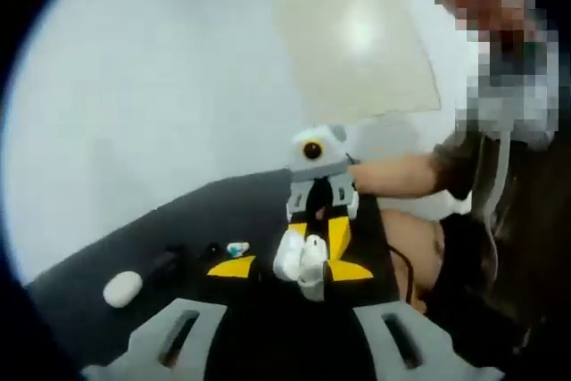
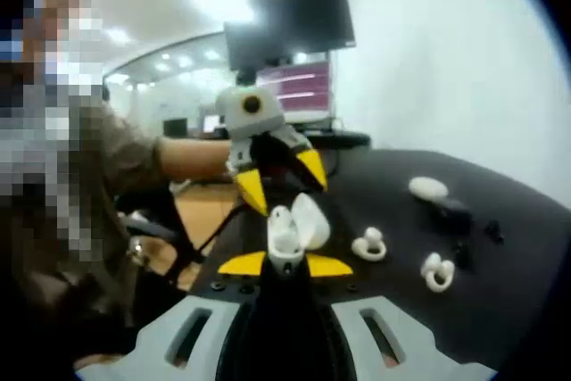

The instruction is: Pick up three earphones and place each one into its charging case using tactile feedback, ensure that each earphone is properly inserted and securely positioned inside the case.

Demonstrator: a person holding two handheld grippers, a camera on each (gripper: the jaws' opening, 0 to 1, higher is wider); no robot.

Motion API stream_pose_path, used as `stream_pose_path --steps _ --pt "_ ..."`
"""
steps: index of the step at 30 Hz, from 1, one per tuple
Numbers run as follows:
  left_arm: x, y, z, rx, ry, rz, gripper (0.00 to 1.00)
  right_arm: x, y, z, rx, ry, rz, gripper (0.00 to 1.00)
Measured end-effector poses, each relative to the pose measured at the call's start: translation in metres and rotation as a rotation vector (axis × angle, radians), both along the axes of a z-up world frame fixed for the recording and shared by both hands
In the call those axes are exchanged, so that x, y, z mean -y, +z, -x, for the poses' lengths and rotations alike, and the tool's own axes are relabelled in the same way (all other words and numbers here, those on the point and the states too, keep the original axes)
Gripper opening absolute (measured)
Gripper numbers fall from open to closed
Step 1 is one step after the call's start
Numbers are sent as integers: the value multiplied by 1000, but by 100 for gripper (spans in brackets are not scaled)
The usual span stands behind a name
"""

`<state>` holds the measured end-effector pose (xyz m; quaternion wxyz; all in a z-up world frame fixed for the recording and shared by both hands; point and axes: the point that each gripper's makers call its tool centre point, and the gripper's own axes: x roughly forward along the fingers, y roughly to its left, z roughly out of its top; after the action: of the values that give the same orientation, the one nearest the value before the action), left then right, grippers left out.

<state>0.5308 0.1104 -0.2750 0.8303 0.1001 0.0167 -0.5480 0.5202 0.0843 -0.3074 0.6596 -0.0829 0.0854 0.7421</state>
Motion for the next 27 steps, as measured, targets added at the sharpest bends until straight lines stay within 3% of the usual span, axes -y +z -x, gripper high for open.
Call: stream_pose_path --steps 5,10,12,20,27 --pt "9 -11 2 -24 -41 -16 29 0 0 -1 -18 1 0 17" --pt "11 -19 -1 -19 -28 -33 27 0 0 0 -22 2 0 17" --pt "10 -19 -2 11 -16 -43 26 0 -1 0 -30 3 1 17" --pt "9 -18 -3 45 0 -43 26 1 -2 -1 -88 -8 15 17" --pt "7 -15 -4 150 19 -71 24 -1 -3 -6 -200 -29 35 17"
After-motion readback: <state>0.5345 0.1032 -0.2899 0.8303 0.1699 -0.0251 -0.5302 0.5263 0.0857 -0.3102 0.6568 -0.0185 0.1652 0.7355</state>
